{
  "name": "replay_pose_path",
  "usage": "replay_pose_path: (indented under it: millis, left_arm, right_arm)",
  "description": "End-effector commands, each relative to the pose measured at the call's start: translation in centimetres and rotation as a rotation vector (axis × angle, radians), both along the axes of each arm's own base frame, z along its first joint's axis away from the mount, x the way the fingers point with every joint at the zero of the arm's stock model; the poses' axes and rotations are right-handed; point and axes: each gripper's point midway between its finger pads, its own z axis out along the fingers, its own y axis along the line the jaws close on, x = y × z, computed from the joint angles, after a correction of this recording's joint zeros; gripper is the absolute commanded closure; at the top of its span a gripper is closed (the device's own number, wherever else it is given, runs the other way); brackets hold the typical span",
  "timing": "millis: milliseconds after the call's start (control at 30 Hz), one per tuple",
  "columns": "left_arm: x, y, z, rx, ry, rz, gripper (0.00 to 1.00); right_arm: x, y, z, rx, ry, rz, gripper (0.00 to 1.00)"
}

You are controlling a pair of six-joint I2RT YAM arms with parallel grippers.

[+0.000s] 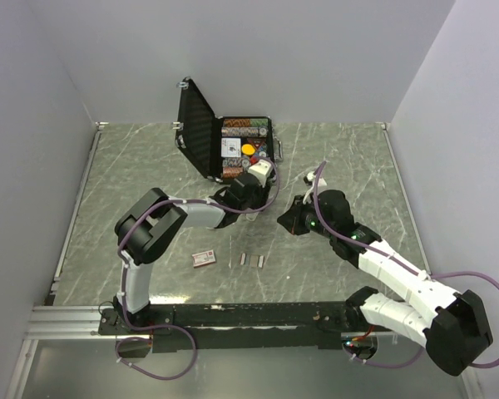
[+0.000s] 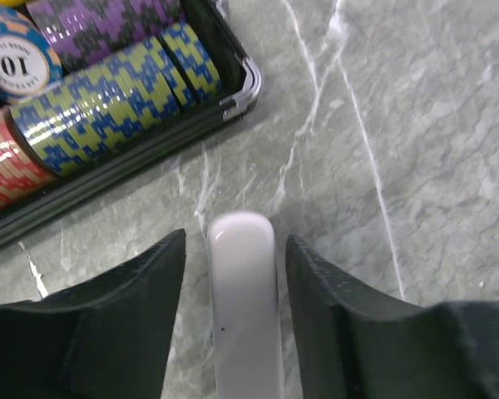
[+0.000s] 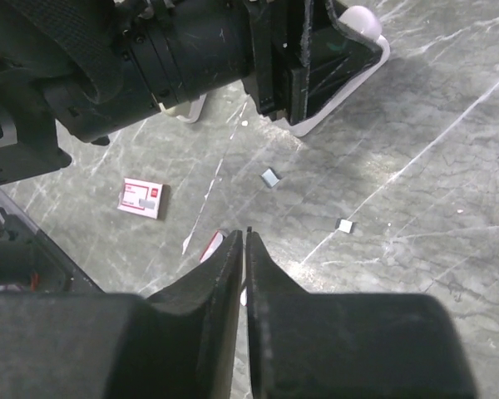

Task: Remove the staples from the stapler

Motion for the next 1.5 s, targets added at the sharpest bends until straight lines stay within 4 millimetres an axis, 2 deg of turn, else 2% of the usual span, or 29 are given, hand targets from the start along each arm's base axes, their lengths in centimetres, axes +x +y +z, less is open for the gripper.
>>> replay_pose_path:
  millis: [0,67,167,200,333,467,767,833,1067,1233,1467]
  left_arm:
    - [1.2,-1.1,3.0,-0.050,-0.091,-0.015,0.42]
    - [1.3,-1.1,3.7,-0.059,-0.103,-0.011,0.40]
    - [1.2,-0.6,7.0,-0.101,-0.154,0.008,0.39]
    - [1.2,-0.3,8.7,-0.118,-0.174,0.024,0.38]
    - [0.1,2.2,14.6,-0.176,-0.205,0.104,0.35]
    - [-2.3,5.1,18.6,-0.254,-0.203,0.166,0.31]
    - [-7.1,10.7,20.4,-0.285,-0.121,0.257,0.27]
    - [-8.4,12.1,19.4,-0.265,-0.089,0.273,0.26]
    - [-11.6,16.1,19.8,-0.263,-0.090,0.312,0.22]
    - [-12.8,17.2,19.3,-0.236,-0.090,0.294,0.20]
    - [-13.8,16.4,18.6,-0.260,-0.072,0.224,0.20]
  right_arm:
    - [0.3,0.0,0.4,0.009,-0.011,-0.003,0.84]
    - [0.3,0.1,0.4,0.009,-0.011,0.003,0.78]
    - [0.2,0.2,0.9,-0.008,-0.016,0.026,0.72]
    - [0.2,0.1,0.9,-0.021,-0.015,0.033,0.70]
    - [0.5,0.4,1.2,-0.055,-0.016,0.063,0.59]
    - [0.5,1.7,0.8,-0.055,0.012,0.135,0.54]
    - [1.0,5.1,-1.3,-0.139,0.033,0.271,0.39]
    - [1.2,6.0,-1.6,-0.170,0.022,0.297,0.36]
    - [1.5,7.8,-4.0,-0.305,-0.001,0.398,0.33]
    - [1.9,8.8,-5.4,-0.381,-0.039,0.445,0.32]
    - [2.8,9.5,-7.3,-0.490,-0.068,0.500,0.32]
